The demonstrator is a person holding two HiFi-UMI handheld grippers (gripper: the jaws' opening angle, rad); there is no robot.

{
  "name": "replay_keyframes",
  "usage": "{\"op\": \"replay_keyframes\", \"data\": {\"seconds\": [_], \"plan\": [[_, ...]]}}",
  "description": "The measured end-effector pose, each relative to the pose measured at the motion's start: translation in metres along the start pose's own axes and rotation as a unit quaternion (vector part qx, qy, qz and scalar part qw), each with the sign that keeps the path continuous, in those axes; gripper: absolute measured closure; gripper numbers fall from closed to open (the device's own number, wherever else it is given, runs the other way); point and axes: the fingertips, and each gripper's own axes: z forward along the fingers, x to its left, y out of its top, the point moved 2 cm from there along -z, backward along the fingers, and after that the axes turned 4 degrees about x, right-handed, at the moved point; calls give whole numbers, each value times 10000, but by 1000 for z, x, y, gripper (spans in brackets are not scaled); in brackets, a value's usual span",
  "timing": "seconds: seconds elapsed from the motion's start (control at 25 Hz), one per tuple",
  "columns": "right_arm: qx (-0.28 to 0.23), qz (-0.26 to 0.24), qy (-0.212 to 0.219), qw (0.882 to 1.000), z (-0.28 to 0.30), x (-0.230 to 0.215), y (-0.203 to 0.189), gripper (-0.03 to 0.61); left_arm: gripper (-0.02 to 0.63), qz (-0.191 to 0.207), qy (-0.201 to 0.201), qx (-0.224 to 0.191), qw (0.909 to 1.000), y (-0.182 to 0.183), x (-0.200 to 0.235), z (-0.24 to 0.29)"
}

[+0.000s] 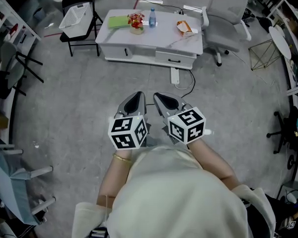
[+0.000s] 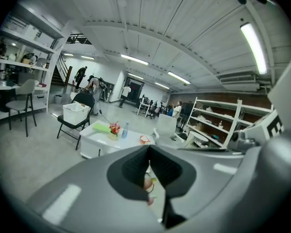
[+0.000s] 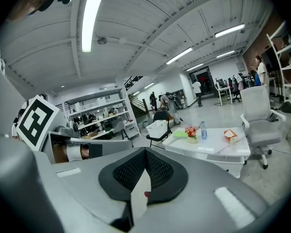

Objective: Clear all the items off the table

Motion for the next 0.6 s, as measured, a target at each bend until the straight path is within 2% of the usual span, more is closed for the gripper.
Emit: {"op": "replay_keyframes", "data": {"seconds": [0.4,0.6], "plan": [[-53,110,-121,9999,62,-4,32,581,604,-104,-65,110,9999,33,64,31],[-105,194,-225,9995,88,-8,43,581,604,-23,-175,165,9997,45,87,43]]}}
